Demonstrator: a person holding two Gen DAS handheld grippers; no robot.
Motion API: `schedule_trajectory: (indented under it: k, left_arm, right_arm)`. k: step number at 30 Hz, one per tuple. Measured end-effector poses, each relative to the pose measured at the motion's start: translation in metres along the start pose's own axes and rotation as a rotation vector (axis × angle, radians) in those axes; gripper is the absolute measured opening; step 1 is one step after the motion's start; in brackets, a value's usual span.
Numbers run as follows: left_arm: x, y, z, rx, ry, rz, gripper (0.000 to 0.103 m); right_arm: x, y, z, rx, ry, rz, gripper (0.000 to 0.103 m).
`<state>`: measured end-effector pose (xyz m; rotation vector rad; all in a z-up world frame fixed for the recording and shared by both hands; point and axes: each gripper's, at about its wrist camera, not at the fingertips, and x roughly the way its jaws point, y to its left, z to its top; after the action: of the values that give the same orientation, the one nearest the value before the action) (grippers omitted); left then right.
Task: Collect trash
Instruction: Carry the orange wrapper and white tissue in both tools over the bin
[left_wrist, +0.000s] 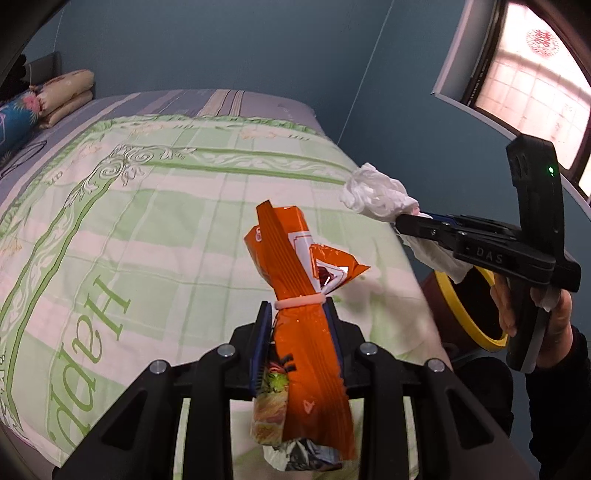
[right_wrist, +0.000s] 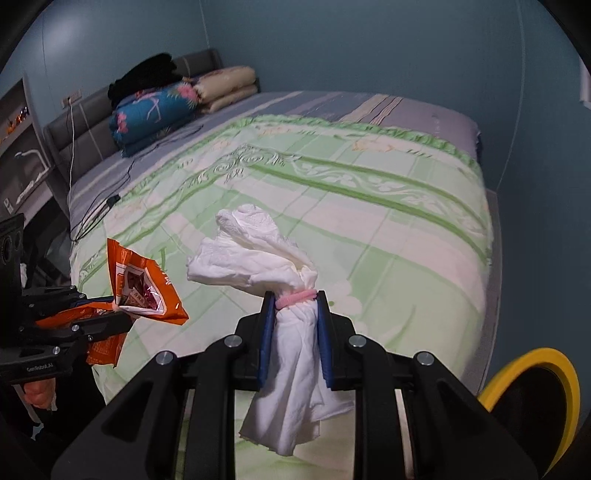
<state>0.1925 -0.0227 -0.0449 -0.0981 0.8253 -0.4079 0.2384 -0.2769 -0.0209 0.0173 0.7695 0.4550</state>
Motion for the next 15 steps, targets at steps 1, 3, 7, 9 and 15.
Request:
schedule_trajectory:
  k: [1,3,7,9,15]
  left_arm:
    - [-0.003,-0.006,0.001,0.008,-0.006,-0.004,0.026]
    - [-0.010,-0.019,0.005,0.031,-0.028,-0.009,0.026]
    - [-0.018,-0.045,0.013,0.074,-0.058,-0.029,0.026]
    - [-0.021,-0.061,0.017,0.104,-0.070,-0.039,0.026]
    - [-0.023,-0.109,0.026,0.193,-0.103,-0.069,0.026]
  right_arm:
    - [-0.011,-0.003,-0.002,0.010,-0.018,-0.004,0.020]
    - [-0.029,-0.009,-0.006,0.025,-0.049,-0.018,0.020]
    - [-0.063,-0.020,-0.016,0.037,-0.106,-0.063,0.020]
    - [-0.079,-0.028,-0.022,0.055,-0.133,-0.087,0.020]
    - [-0.120,-0.062,-0.042,0.116,-0.205,-0.158,0.020]
